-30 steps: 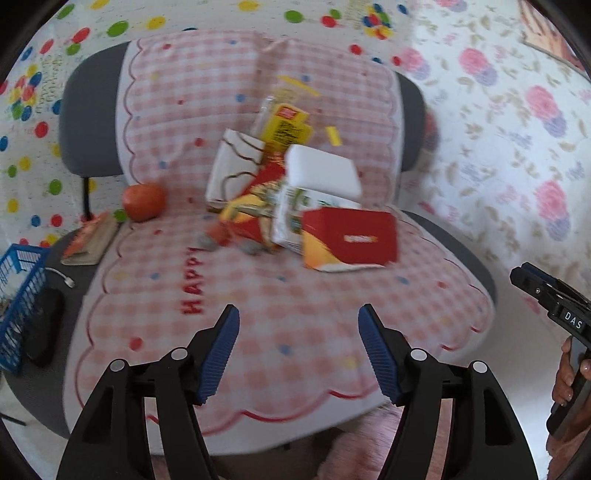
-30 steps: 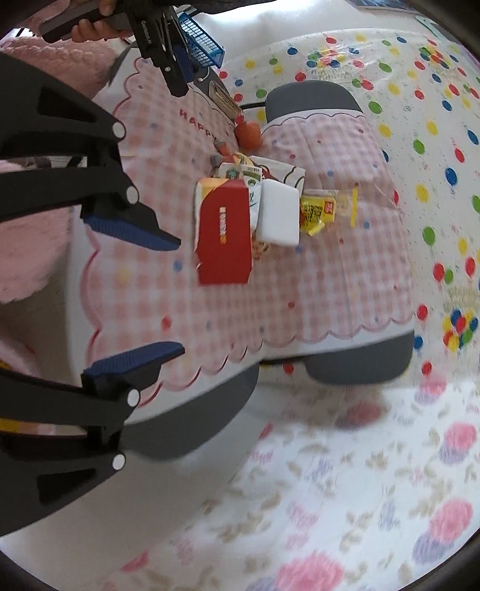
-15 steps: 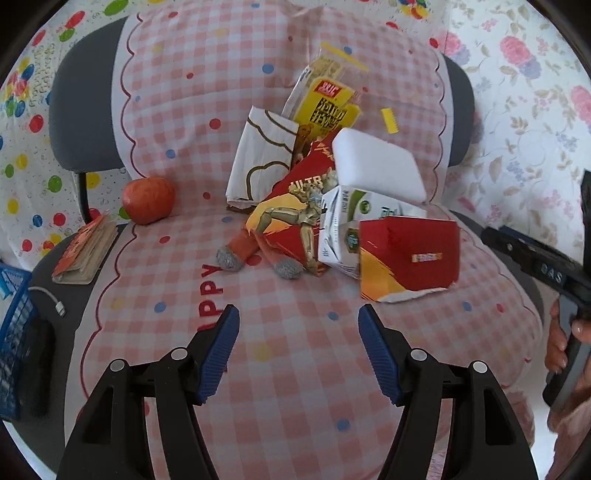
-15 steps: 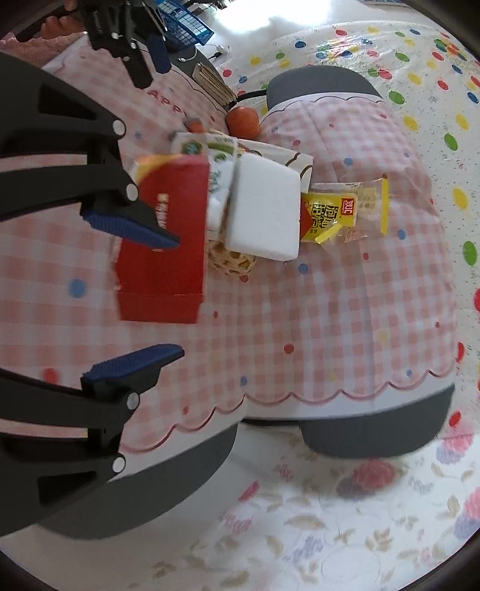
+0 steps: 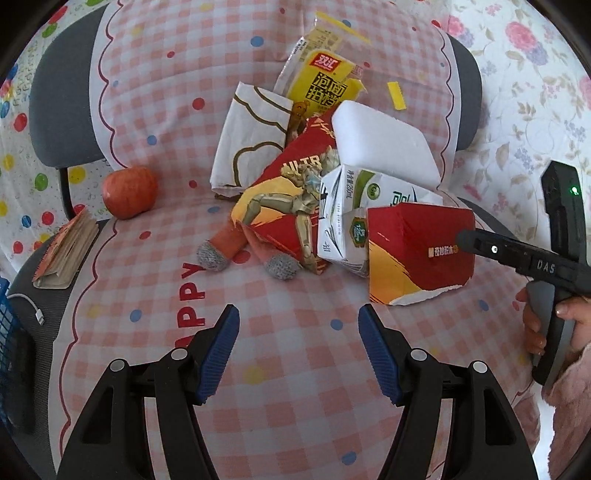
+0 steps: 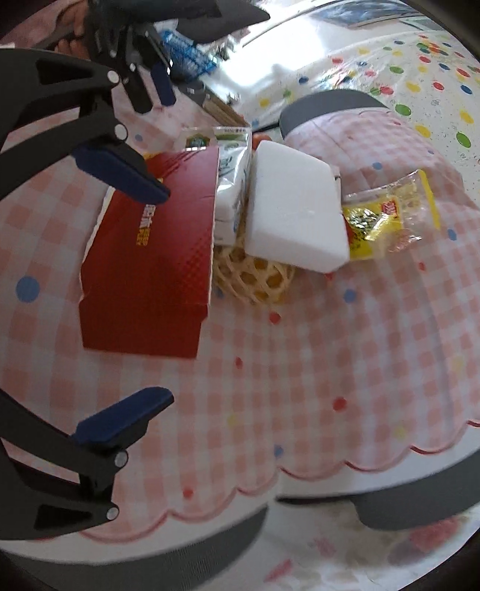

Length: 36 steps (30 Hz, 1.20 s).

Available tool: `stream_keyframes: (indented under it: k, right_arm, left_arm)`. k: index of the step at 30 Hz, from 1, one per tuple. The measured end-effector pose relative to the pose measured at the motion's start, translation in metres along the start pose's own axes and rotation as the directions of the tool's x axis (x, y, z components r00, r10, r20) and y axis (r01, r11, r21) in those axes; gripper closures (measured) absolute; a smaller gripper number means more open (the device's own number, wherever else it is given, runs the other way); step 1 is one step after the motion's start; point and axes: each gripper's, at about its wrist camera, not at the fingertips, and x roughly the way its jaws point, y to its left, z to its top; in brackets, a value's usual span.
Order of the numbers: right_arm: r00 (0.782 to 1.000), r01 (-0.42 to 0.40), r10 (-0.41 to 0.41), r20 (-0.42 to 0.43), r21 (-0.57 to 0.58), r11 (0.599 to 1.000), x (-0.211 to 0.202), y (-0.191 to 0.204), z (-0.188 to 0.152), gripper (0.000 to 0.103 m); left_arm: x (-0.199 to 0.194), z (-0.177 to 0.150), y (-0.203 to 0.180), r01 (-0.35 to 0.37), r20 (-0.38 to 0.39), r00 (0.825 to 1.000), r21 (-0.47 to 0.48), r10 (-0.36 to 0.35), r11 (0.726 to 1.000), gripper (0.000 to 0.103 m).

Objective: Collect trash
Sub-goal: 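Return the left gripper to the chair seat while the right gripper grasps the red box, then grasp the white milk carton with the left gripper while the right gripper holds the red box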

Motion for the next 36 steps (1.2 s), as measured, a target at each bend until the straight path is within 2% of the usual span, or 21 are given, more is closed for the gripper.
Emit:
stream_keyframes:
  k: [3,5,6,8,9,10,11,13,17,20,22,24,27,30,31,32,36]
  right_arm:
    - [0.998,-0.062,0.062,-0.015,0.003,0.998,0.000,0.000,-0.003,0.011]
    - [0.996,-0.080,0.079,-0.032,-0.018,0.997,-0.002,0.007,-0.007,0.037]
    - [0.996,-0.081,0.080,-0.041,-0.034,0.996,-0.004,0.012,-0.012,0.043]
    - [0.996,-0.076,0.073,-0.050,-0.064,0.995,-0.011,0.023,-0.020,0.068]
    - [0.996,-0.073,0.070,-0.047,-0.082,0.994,-0.017,0.030,-0.025,0.073]
    - [0.996,-0.080,0.077,-0.038,-0.092,0.993,-0.025,0.036,-0.031,0.087]
    - [0.995,-0.094,0.092,-0.024,-0.097,0.991,-0.034,0.041,-0.037,0.094]
    - [0.994,-0.110,0.111,0.004,-0.114,0.987,-0.050,0.050,-0.046,0.100]
    - [0.986,-0.100,0.119,0.113,-0.164,0.981,-0.100,0.070,-0.061,0.102]
    - [0.969,-0.060,0.103,0.225,-0.189,0.980,-0.150,0.085,-0.067,0.102]
    - [0.956,0.065,-0.004,0.294,-0.198,0.978,-0.173,0.093,-0.067,0.102]
    - [0.917,0.272,-0.186,0.354,-0.211,0.939,-0.183,0.100,-0.070,0.102]
    - [0.881,0.390,-0.308,0.359,-0.185,0.902,-0.181,0.096,-0.074,0.102]
    - [0.864,0.438,-0.364,0.347,-0.164,0.884,-0.169,0.089,-0.075,0.102]
    - [0.863,0.440,-0.370,0.343,-0.155,0.884,-0.166,0.085,-0.075,0.102]
    - [0.863,0.441,-0.375,0.339,-0.143,0.886,-0.162,0.081,-0.074,0.102]
    - [0.867,0.436,-0.378,0.325,-0.128,0.891,-0.153,0.073,-0.079,0.102]
  left_arm:
    - [-0.001,0.000,0.000,0.002,0.000,1.000,-0.005,-0.002,1.000,0.035]
    - [-0.005,-0.002,0.001,0.004,0.004,1.000,-0.009,-0.004,1.000,0.035]
    - [-0.007,-0.002,0.001,0.003,0.006,1.000,-0.009,-0.003,1.000,0.035]
    - [-0.012,-0.005,0.001,0.002,0.013,1.000,-0.009,-0.002,1.000,0.035]
    - [-0.015,-0.006,0.002,0.002,0.017,1.000,-0.010,-0.002,1.000,0.035]
    - [-0.019,-0.008,0.002,0.003,0.023,1.000,-0.012,-0.003,1.000,0.035]
    - [-0.022,-0.010,0.003,0.002,0.025,1.000,-0.012,-0.002,1.000,0.035]
    - [-0.028,-0.014,0.003,0.003,0.028,1.000,-0.012,-0.002,1.000,0.035]
    - [-0.037,-0.019,0.004,-0.002,0.034,0.999,-0.008,0.002,1.000,0.035]
    - [-0.040,-0.019,0.005,0.001,0.039,0.999,-0.013,0.000,1.000,0.035]
    - [-0.039,-0.017,0.002,0.012,0.040,0.999,-0.013,-0.012,1.000,0.035]
    - [-0.036,-0.014,-0.006,0.028,0.045,0.999,0.001,-0.028,1.000,0.035]
    - [-0.027,-0.008,-0.020,0.049,0.048,0.998,0.037,-0.051,0.998,0.035]
    - [-0.009,0.000,-0.034,0.096,0.027,0.995,0.071,-0.098,0.993,0.046]
    - [-0.002,0.004,-0.037,0.113,0.017,0.993,0.076,-0.115,0.991,0.052]
    - [0.003,0.007,-0.040,0.123,0.011,0.992,0.078,-0.124,0.989,0.053]
    - [0.021,0.023,-0.040,0.159,0.007,0.987,0.049,-0.159,0.986,0.052]
